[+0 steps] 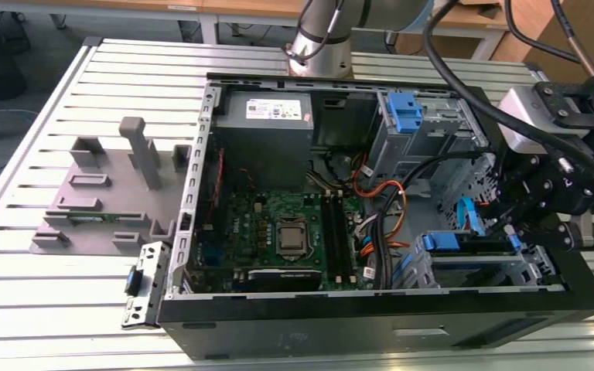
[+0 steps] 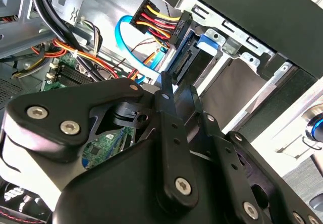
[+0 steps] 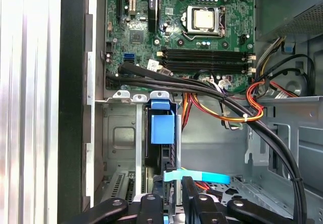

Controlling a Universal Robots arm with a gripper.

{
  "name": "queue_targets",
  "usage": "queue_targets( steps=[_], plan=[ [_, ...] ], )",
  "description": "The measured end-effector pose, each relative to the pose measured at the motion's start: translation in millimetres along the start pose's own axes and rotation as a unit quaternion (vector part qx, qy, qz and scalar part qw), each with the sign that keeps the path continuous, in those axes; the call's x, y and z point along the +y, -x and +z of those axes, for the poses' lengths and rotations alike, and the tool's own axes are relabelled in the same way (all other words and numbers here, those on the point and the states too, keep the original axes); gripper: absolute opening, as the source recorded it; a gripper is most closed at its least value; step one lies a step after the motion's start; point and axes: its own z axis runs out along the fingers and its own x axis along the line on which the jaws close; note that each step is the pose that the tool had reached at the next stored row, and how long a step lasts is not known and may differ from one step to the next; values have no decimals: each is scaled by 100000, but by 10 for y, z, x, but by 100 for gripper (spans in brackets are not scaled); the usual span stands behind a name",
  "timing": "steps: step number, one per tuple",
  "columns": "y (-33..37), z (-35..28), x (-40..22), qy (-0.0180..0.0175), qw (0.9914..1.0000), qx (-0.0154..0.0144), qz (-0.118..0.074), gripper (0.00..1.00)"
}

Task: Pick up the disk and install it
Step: 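Insert the second disk wire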

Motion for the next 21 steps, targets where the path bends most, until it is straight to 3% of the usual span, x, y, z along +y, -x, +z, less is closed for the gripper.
queue_targets(
  steps=[12, 21],
  plan=[
    [2, -20, -3, 0, 100000, 5, 0, 29],
    [32, -17, -62, 0, 100000, 1, 6, 29]
  ],
)
